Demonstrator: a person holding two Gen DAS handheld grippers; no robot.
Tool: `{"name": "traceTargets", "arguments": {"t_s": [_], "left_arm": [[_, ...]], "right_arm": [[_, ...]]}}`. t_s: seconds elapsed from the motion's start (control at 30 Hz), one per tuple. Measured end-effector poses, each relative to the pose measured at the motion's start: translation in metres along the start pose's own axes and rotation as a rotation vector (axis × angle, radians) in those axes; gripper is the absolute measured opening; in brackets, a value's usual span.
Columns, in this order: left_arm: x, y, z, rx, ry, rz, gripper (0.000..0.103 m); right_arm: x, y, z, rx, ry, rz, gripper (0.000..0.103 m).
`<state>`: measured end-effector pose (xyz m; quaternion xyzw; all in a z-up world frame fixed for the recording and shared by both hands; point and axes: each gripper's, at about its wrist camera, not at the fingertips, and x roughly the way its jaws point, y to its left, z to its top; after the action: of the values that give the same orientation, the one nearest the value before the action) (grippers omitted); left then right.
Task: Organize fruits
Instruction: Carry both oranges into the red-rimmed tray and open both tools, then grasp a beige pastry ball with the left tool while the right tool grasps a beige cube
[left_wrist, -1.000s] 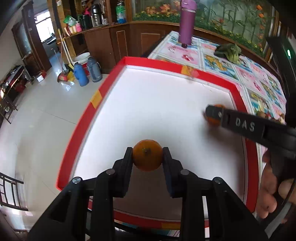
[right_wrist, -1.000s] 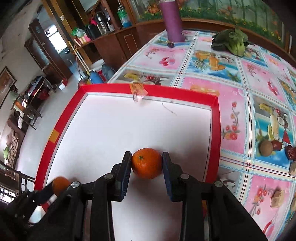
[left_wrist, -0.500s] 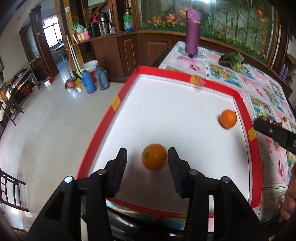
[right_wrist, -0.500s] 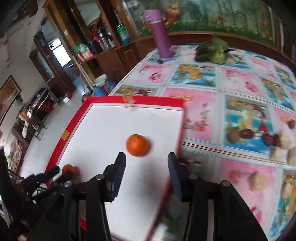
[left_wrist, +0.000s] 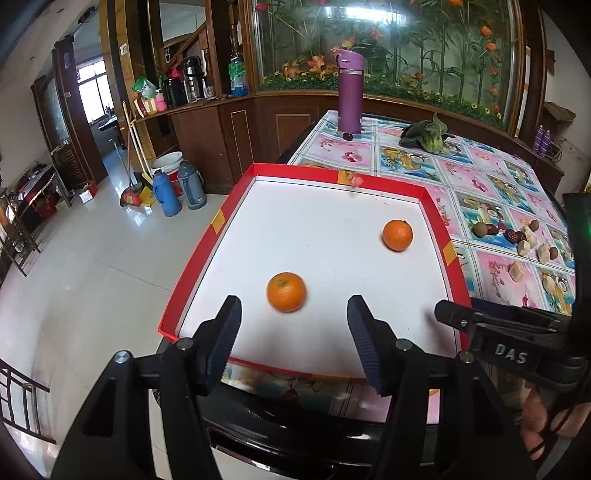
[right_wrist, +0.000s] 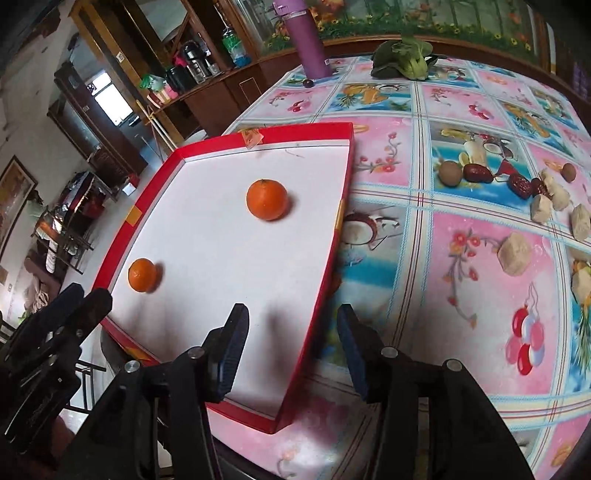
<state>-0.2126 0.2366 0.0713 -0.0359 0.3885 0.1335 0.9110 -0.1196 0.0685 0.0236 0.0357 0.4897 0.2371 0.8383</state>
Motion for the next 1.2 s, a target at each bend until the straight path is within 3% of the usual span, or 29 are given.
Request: {"name": "traceTargets", "arguments": {"t_s": [0.13,0.3,0.43,0.67,0.77,0.83,0.93,1.03,1.1,1.2], "left_arm": [[-0.003,0.004,-0.004,-0.012,0.001,-0.002,0.061],[-0.006,0.007,-0.007,-0.020,0.003,-0.008,0.061],[-0.013,0.004,-0.011,-0.015,0.005,-0.022,0.061],[-0.022,-0.022,-0.008,0.034,0.002,-0.055,0.062],[-0.027,-0.033,-0.003,0.060,-0.006,-0.070,0.062],[-0.032,-0.045,0.001,0.083,-0.018,-0.090,0.062],[-0.032,-0.071,0.009,0.127,-0.025,-0.142,0.075],[-0.023,-0.114,0.017,0.189,-0.012,-0.212,0.076],[-0.015,-0.147,0.020,0.241,-0.001,-0.272,0.076],[0.007,-0.191,0.022,0.330,0.015,-0.299,0.076]], "right_arm": [[0.006,0.005,-0.008,-0.025,0.011,-0.107,0.013],[0.001,0.025,-0.023,-0.130,0.028,-0.221,0.010],[-0.004,0.031,-0.034,-0.161,0.048,-0.233,0.011],[-0.012,0.022,-0.039,-0.144,0.093,-0.134,0.014],[-0.031,-0.002,-0.040,-0.085,0.068,0.013,0.018],[-0.055,-0.027,-0.039,-0.075,-0.008,0.026,0.017],[-0.099,-0.084,-0.035,-0.065,-0.195,-0.096,0.018],[-0.115,-0.140,-0.026,-0.015,-0.216,-0.210,0.019],[-0.118,-0.173,-0.020,0.023,-0.212,-0.239,0.020],[-0.114,-0.187,-0.016,0.016,-0.197,-0.256,0.019]]}}
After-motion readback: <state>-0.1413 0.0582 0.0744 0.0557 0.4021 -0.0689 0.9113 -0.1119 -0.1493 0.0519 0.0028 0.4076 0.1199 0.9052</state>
